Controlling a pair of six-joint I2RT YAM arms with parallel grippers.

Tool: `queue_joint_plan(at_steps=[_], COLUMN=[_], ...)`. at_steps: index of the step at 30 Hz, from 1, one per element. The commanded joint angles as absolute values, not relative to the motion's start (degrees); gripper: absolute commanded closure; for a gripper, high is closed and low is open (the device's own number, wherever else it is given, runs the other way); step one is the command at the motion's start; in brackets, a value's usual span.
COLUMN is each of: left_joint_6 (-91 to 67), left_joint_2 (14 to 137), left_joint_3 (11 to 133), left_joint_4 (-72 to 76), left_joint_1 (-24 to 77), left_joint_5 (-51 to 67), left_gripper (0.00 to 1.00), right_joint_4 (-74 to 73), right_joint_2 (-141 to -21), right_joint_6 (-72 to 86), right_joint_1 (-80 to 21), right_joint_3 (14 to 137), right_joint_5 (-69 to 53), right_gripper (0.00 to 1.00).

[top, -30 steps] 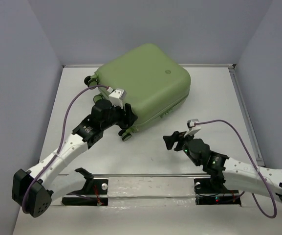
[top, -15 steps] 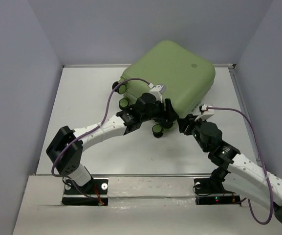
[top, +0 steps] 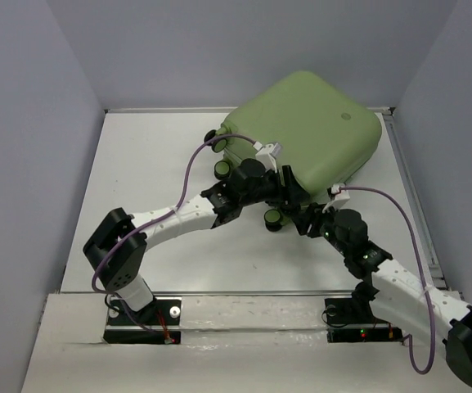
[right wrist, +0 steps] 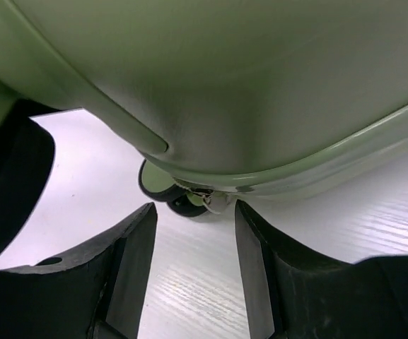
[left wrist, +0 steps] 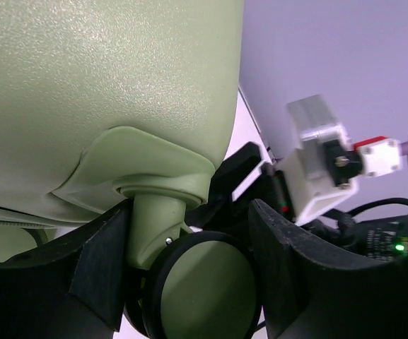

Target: Pack the luggage

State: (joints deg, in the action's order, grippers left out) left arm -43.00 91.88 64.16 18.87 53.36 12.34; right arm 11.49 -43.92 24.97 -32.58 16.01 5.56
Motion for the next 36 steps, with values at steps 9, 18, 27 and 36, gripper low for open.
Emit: queue_joint_plan(at_steps=[9,18,27,36], left_joint_6=[-44.9,-45.6,-46.9,-50.4], left_joint_2=[88.0,88.0,88.4,92.0], left_joint_3=[64.0,63.1,63.1,70.3], left_joint_4=[43.1,43.7,46.2,49.0], left_joint_1=[55.5,55.5,55.5,55.5], left_joint_5=[19.6,19.9,19.6,21.1], left_gripper=[0.94,0.94,0.94,0.94], right_joint_4=[32.1,35.0,45.4,59.0], right_joint_2=[-51.9,-50.1,-52.9,-63.1], right_joint_6=[27.4,29.4,32.0,29.7], right_joint_1=[-32.4,-32.4,-34.7,-58.7], right_joint_3=[12.4,9.7,8.9,15.5], right_joint_5=[7.0,15.2,9.9,17.5], right_gripper=[0.49,0.58,0.93,0.93])
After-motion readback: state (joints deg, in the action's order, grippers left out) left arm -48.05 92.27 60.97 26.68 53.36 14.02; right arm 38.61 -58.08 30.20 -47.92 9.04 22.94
